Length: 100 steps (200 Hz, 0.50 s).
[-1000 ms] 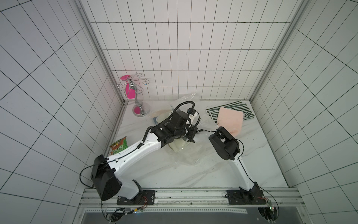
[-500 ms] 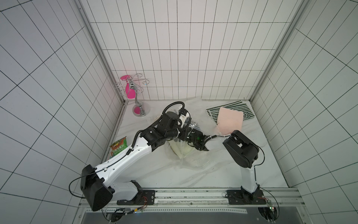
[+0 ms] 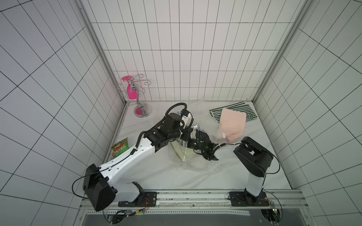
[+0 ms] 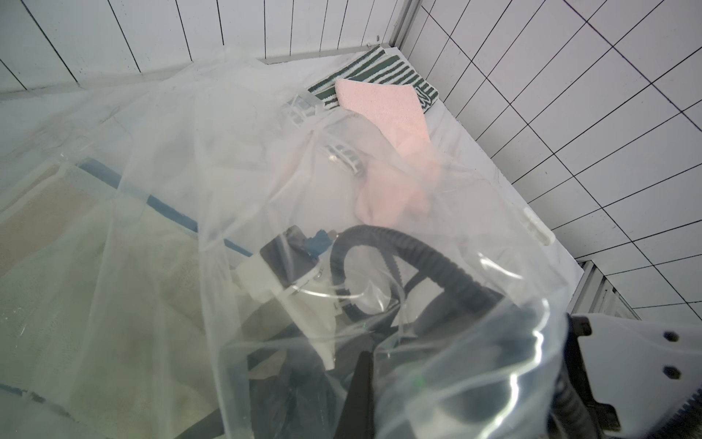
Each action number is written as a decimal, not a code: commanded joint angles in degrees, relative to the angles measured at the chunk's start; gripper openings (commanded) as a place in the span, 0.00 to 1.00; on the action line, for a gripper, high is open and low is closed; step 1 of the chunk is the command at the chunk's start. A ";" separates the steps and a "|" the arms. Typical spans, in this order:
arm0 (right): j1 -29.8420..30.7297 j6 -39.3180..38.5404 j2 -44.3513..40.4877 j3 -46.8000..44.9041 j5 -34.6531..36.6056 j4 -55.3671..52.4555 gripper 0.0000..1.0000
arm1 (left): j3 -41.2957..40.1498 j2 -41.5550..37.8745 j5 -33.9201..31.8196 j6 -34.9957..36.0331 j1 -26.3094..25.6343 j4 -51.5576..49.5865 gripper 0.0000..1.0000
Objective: Place the folded towel into the vacuum bag
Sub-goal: Adjust the towel in the vacuum bag.
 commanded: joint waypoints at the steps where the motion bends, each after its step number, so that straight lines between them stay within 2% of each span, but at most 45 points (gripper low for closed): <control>1: 1.98 1.22 -2.83 0.56 2.38 3.02 0.65 | 0.72 -0.71 -2.35 0.00 0.82 1.39 0.00; 22: 4.92 -6.26 -5.89 -2.21 5.83 -3.84 0.67 | 2.14 -0.27 -1.36 0.39 0.89 0.08 0.00; 46: 5.84 -10.28 -7.31 -8.18 8.07 -6.54 0.67 | 1.89 -0.49 -0.56 0.16 0.89 0.87 0.00; 68: 5.94 -10.34 -7.11 -7.69 6.80 -13.43 0.67 | 3.32 1.07 1.36 1.29 0.87 0.00 0.00; 100: 7.09 -6.17 -8.27 -13.39 11.23 -7.59 0.67 | 4.69 2.05 -0.72 1.79 0.84 -1.26 0.00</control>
